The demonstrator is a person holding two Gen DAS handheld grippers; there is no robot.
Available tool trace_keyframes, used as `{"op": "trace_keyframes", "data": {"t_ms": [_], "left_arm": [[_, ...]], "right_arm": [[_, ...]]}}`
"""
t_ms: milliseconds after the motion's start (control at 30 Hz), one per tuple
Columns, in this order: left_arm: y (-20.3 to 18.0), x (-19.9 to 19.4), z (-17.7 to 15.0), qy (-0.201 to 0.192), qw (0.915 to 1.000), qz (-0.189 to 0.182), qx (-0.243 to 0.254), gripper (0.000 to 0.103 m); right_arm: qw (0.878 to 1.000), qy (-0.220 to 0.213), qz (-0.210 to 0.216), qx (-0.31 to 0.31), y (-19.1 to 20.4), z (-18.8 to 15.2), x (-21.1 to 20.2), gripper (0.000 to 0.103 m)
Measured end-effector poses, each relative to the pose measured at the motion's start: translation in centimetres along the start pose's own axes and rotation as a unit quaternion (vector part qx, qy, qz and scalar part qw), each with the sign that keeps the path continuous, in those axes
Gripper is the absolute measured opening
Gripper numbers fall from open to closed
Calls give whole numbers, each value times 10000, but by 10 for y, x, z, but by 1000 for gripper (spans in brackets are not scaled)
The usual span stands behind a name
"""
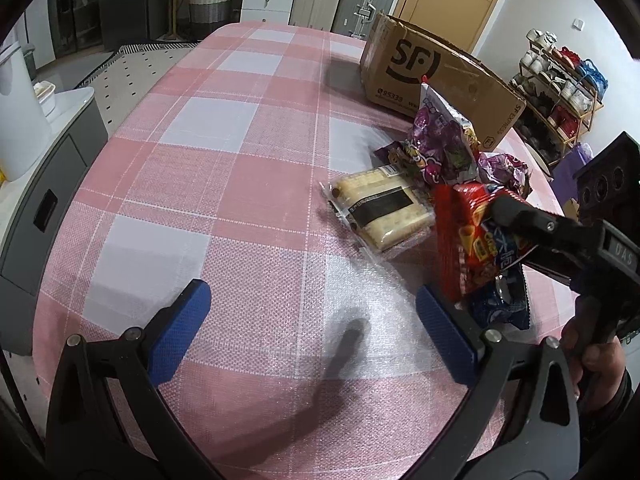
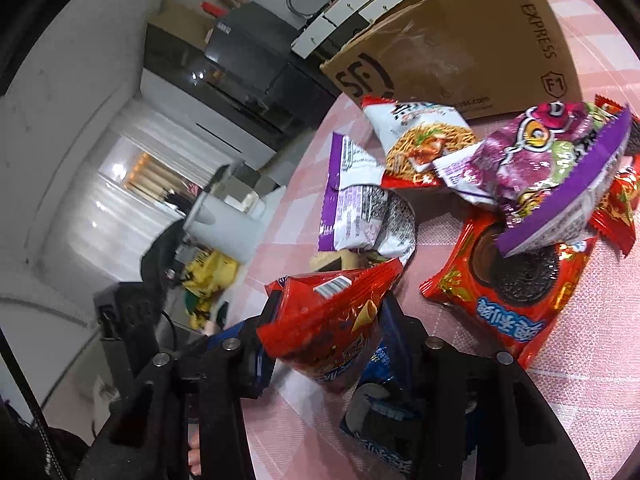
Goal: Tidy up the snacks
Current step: 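Grasp the cream cracker pack with the left gripper while the right holds the red bag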
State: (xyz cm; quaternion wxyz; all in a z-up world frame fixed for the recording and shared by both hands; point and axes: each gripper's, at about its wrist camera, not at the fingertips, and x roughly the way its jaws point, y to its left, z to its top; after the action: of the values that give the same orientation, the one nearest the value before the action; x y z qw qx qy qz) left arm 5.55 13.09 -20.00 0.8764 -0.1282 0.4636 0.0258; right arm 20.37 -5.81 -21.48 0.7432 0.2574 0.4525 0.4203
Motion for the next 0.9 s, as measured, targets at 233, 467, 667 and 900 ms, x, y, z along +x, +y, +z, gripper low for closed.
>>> {"op": "trace_keyframes", "data": {"t_ms": [233, 467, 667, 900], "left_arm": [[-7, 2, 3, 38, 9999, 115, 120, 102], [-15, 4, 16, 4, 9991, 264, 337, 102], [-26, 12, 34, 39, 9972, 291, 682, 102], [-43, 34, 54, 246, 9921, 161, 1217, 102]], "right_arm": [[9994, -249, 225, 71, -11, 4, -24, 46], [9969, -644, 411, 189, -33, 8, -76, 46], [9942, -998, 325, 242, -45, 7, -118, 46], [9912, -1274, 124, 340, -54, 4, -152, 46]]}}
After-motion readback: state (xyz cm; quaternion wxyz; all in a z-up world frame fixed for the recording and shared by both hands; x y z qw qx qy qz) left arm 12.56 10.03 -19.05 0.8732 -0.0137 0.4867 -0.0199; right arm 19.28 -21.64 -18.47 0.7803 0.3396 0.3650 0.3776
